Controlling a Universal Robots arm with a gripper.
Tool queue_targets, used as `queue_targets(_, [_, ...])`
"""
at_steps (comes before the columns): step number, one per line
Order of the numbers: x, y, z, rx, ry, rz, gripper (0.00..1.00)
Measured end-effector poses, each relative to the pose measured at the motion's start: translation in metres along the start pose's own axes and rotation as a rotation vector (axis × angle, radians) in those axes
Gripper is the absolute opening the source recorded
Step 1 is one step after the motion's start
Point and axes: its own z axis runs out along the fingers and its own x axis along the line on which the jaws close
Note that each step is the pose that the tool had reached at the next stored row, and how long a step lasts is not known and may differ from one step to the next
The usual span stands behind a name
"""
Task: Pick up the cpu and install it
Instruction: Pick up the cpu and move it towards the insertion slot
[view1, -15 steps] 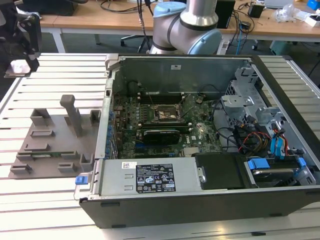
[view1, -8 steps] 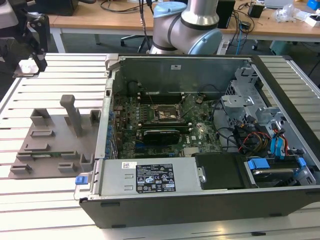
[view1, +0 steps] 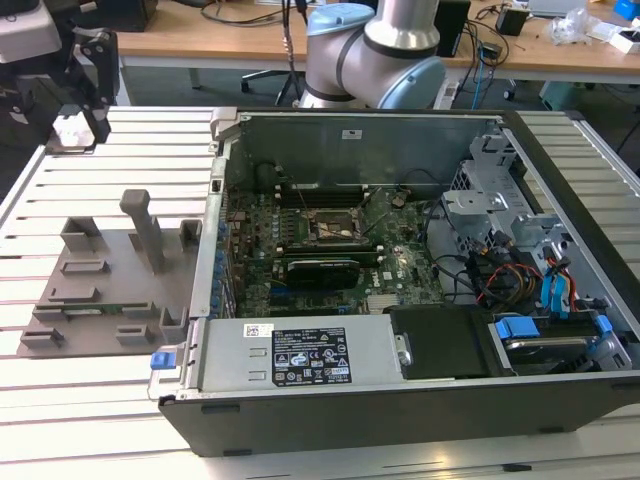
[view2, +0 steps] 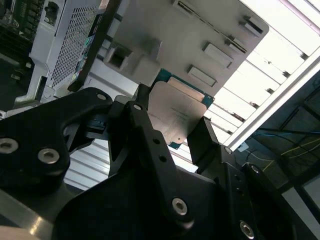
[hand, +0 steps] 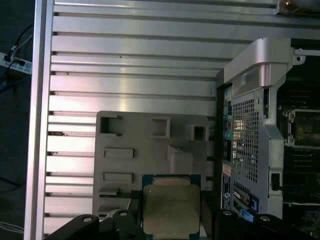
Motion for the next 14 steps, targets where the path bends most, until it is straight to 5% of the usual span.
queue_targets(14, [-0.0358,-0.0009,0.0012,-0.0001,-0.0001,0.0,0.55])
